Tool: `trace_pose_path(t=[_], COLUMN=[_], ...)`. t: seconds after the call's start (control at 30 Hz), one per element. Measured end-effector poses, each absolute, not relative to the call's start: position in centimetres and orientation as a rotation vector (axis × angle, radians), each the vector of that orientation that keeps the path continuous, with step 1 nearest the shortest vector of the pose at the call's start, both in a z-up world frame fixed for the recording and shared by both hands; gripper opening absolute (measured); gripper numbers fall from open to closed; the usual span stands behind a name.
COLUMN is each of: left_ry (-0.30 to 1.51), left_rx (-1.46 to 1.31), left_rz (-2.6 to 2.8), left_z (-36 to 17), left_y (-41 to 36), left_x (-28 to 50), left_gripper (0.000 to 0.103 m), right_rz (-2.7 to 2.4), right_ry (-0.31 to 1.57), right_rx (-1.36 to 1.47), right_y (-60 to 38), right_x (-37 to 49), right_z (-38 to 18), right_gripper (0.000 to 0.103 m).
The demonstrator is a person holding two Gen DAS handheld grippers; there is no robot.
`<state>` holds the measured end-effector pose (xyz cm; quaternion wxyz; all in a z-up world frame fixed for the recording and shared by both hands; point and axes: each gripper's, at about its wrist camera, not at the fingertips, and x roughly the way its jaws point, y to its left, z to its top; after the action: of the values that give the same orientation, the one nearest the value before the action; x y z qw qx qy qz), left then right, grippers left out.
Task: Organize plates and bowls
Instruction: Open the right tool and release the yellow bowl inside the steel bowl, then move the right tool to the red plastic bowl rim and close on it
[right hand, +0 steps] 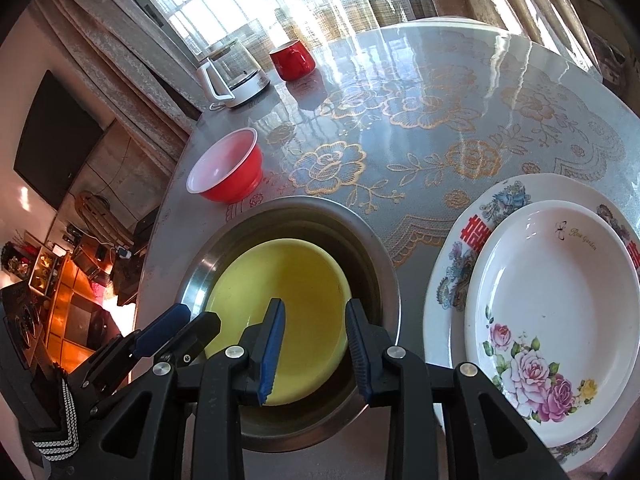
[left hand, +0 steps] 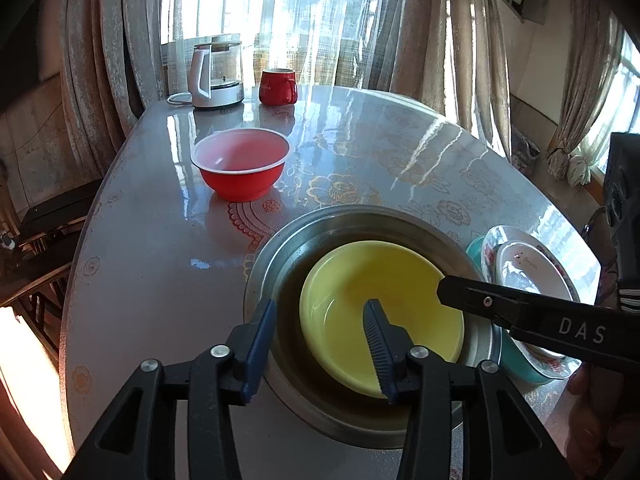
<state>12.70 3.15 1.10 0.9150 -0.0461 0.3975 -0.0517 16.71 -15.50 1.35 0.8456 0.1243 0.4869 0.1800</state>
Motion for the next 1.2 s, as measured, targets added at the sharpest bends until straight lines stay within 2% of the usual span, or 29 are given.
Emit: trace_pose_path(t=[0.03, 0.07, 0.23, 0.5, 0.7, 1.2], left_ry=[0.807, 0.791, 0.764, 0.784, 0.783, 0.755], left_rx=[-0.086, -0.080, -0.097, -0.187, -0.272, -0.455], left_rz=[-0.094, -0.084, -0.081, 0.049, 0.117, 0.184], left_z=[1.4, 1.6, 2.5, 2.5, 2.5, 0.4], left_y=[3.1, 3.1, 3.8, 7.2, 10.5, 16.2], left_x=[12.5, 12.3, 12.1, 14.1, 16.9, 24.4], left_gripper=[0.063, 0.070, 0.072, 0.092, 0.095, 0.093], right_rz=[0.382, 0.382, 0.387, 0.380, 0.378, 0.349], right_ry=[1.025, 1.025, 1.013, 1.003, 0.977, 0.991], right_rx=[0.263, 0.263, 0.274, 0.271, 0.279, 0.268], right_y=[-15.5, -15.5, -15.5, -15.1, -14.8, -12.3], right_x=[16.7, 16.7, 16.7, 17.7, 19.1, 24.6], right_z=[1.4, 1.4, 1.7, 1.9, 2.3, 3.0], right_gripper=[0.031, 0.031, 0.031, 0.032, 0.032, 0.032])
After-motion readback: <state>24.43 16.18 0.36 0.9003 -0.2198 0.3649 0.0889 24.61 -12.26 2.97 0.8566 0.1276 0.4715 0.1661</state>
